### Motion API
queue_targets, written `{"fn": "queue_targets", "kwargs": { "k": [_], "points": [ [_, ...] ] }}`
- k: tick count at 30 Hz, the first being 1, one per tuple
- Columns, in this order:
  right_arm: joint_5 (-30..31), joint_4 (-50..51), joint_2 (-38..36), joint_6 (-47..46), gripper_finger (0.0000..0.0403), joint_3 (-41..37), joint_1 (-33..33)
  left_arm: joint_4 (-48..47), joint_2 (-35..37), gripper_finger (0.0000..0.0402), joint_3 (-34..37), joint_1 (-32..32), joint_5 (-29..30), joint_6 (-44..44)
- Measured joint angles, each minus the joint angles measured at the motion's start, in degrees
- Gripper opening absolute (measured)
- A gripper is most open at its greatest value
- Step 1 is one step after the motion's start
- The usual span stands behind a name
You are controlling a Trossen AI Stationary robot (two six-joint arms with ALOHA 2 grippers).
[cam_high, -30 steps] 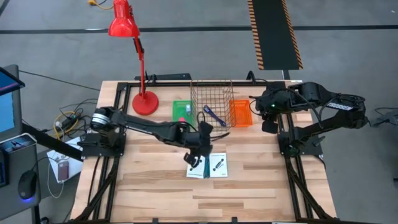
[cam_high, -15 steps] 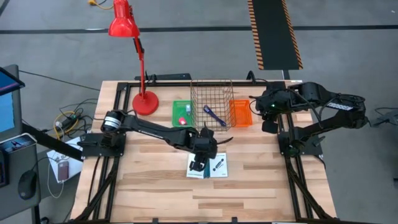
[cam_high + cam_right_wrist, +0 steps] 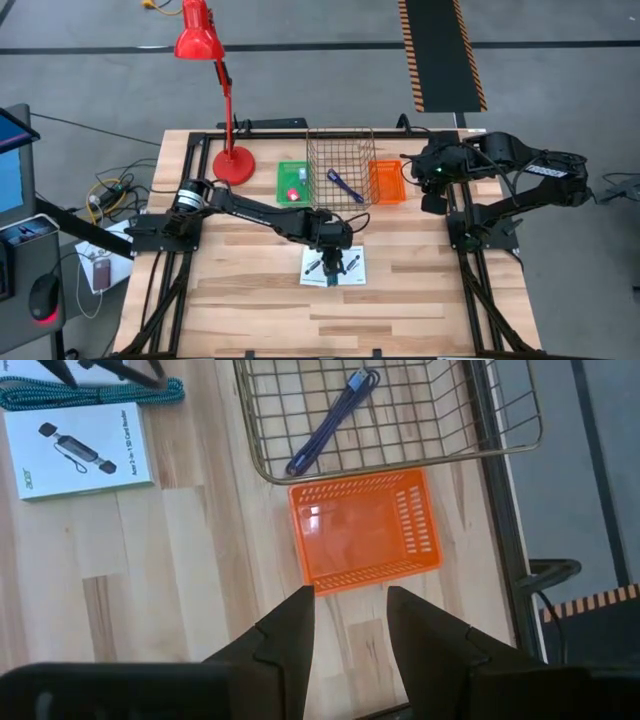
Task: Pick and place items into bin
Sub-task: Put the blue charger cable into the gold wire bin
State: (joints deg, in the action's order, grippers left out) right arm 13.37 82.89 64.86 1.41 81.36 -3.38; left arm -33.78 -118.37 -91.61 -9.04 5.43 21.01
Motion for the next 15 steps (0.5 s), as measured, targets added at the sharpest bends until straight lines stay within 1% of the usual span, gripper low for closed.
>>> {"fn": "queue_targets", "kwargs": {
  "k": [5,15],
  "points": [
    [0.00,0.03,0.00,0.01,0.0121,0.00,-0.01,-0.59,-0.02,0.0164,0.00,0.35,1.11,3.03],
    [0.00,0.02,0.00,0.00,0.0121,0.00,0.00,-2.77,-0.02,0.0164,0.00,2.05,1.36,13.58]
  ]
}}
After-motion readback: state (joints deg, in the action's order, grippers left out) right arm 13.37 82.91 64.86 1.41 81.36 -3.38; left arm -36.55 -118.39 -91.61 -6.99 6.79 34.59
